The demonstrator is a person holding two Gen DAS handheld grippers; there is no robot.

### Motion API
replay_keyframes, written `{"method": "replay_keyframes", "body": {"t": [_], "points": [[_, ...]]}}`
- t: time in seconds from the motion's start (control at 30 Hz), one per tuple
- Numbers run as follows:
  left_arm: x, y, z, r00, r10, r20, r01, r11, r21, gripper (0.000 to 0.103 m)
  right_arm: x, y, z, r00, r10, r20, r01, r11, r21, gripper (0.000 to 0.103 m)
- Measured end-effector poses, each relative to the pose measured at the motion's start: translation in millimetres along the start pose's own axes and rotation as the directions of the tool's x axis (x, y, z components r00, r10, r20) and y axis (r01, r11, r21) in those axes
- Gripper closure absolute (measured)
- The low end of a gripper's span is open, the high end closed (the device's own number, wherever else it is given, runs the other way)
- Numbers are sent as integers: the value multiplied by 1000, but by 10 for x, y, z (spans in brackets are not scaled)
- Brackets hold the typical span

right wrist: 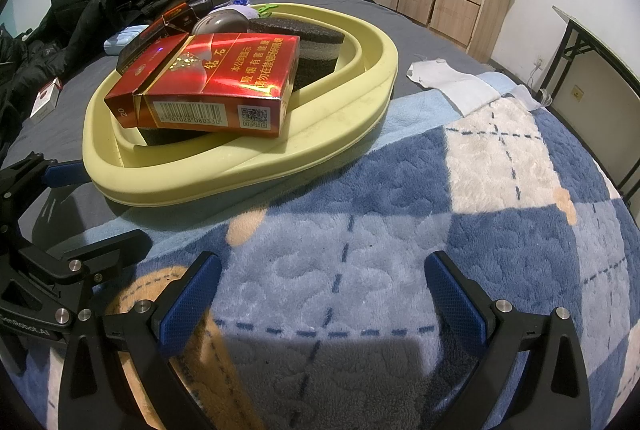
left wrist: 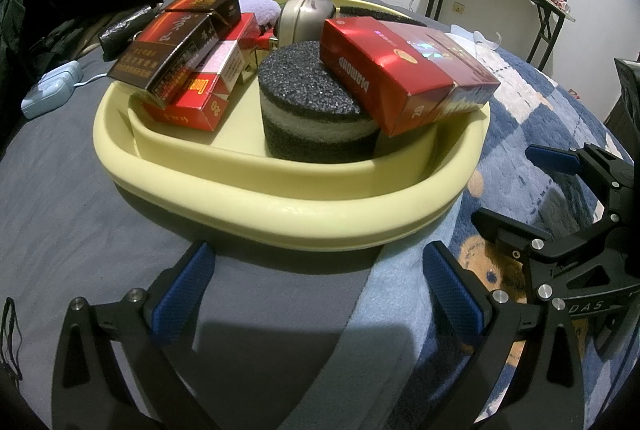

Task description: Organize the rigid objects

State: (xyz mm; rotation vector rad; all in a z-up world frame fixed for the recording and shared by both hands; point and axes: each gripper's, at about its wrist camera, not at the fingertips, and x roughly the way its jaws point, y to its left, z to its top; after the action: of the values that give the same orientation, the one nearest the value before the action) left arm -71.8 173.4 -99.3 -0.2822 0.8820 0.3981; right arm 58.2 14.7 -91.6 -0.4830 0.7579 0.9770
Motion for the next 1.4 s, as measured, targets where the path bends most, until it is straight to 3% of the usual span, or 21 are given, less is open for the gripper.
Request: {"method": "replay_keyframes", "body": {"t": [1.4], "points": [[-1,1,-1,1000,0,0,0,1000,0,0,-2,-2,-2,1000,1,0,-1,1000,-1,0]]}}
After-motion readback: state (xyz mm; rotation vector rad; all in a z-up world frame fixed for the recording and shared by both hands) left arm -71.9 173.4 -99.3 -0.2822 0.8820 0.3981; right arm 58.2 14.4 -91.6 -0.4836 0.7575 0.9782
